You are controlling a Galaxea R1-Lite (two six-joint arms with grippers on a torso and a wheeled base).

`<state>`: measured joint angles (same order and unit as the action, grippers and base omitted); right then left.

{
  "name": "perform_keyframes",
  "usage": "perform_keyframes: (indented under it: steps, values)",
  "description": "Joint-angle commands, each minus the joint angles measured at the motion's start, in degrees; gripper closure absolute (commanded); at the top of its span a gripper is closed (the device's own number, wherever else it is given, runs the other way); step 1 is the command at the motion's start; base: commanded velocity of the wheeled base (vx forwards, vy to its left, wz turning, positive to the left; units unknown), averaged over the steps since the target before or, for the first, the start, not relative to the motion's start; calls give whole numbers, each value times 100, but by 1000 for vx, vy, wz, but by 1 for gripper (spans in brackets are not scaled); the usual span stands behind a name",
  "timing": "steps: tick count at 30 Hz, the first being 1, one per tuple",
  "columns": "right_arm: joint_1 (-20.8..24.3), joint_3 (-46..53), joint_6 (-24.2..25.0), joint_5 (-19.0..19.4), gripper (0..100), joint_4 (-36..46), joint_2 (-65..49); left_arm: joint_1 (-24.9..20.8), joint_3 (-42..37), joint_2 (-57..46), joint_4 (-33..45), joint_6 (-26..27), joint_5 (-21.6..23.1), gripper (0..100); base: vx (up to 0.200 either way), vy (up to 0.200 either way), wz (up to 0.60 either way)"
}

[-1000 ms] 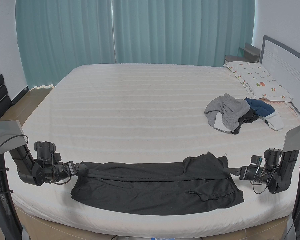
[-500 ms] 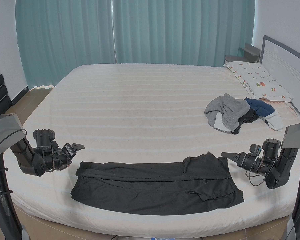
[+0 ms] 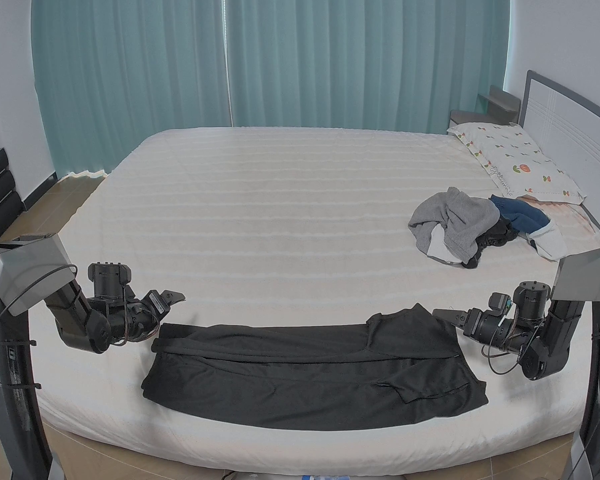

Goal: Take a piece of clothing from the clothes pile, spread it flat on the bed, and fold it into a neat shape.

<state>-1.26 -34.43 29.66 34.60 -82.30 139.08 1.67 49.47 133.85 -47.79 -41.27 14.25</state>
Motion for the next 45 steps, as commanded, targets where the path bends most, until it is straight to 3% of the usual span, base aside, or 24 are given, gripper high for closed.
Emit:
perform_keyframes:
  steps: [1,4,5,16,33,36,45]
  values:
    - [-15,-20,66,3,0,-5,49,-35,-7,106,-3,84,-28,0,0,0,0]
    - [-33,-47,233,3,0,-14,31,-97,-43,220,-38,374,-265,0,0,0,0]
    - [-50,-47,251,3,0,-14,22,-114,-51,247,-46,426,-326,100,0,0,0]
    - [-367,-266,312,3,0,56,75,-70,-333,36,-3,532,-1065,100,0,0,0]
    - [-446,-433,400,-6,0,188,189,0,-385,-237,-82,497,-1144,100,0,0,0]
    - [-446,-574,602,-6,0,381,198,26,-377,-210,-82,505,-1144,100,0,0,0]
    - [-331,-908,778,-375,0,803,260,44,-298,-79,-73,488,-1135,100,0,0,0]
